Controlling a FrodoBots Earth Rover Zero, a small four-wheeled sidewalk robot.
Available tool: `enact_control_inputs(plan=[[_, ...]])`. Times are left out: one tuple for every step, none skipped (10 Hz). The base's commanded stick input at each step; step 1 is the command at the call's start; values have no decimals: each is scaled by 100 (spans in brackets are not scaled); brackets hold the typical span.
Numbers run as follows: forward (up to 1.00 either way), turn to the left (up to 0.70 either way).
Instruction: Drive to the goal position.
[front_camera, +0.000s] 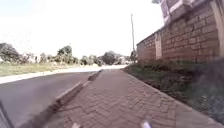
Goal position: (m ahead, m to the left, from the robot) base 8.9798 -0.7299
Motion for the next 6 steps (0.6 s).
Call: enact_control_inputs(plan=[[100,0],[100,0],[100,0],[100,0],[100,0],[100,0]])
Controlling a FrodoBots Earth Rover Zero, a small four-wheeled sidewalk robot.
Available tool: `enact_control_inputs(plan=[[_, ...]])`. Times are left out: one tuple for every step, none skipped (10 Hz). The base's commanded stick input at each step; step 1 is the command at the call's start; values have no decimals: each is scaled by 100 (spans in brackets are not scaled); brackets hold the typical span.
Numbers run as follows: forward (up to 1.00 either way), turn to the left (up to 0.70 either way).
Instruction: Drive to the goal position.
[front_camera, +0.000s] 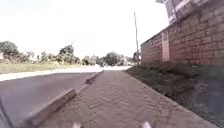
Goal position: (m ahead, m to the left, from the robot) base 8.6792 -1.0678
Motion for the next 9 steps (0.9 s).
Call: enact_control_inputs(plan=[[100,0],[100,0],[100,0],[100,0],[100,0],[100,0],[100,0],[100,0],[100,0]])
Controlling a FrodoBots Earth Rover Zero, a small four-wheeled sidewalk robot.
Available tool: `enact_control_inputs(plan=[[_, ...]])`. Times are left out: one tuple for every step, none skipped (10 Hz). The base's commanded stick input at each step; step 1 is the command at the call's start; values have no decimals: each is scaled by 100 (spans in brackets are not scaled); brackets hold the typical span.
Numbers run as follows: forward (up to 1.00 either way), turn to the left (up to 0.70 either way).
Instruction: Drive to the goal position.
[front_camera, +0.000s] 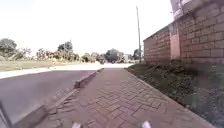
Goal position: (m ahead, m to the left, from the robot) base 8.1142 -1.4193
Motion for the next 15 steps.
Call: enact_control_inputs(plan=[[100,0],[100,0],[100,0],[100,0],[100,0],[100,0],[100,0],[100,0],[100,0],[100,0],[100,0],[100,0],[100,0],[100,0],[100,0]])
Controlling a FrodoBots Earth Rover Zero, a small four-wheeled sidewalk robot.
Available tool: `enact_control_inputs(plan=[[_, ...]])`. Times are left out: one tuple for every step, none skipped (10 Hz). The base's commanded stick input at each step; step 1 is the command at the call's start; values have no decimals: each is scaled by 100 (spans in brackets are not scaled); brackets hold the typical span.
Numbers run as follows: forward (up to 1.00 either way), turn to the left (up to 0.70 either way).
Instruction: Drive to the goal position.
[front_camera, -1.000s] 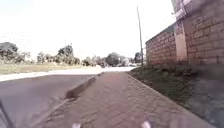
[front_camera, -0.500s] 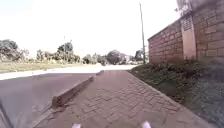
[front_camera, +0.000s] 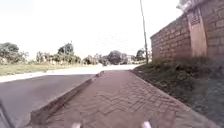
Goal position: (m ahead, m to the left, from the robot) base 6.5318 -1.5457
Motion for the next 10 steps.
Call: enact_control_inputs(plan=[[100,0],[100,0],[100,0],[100,0],[100,0],[100,0],[100,0],[100,-4],[100,-31],[100,-40]])
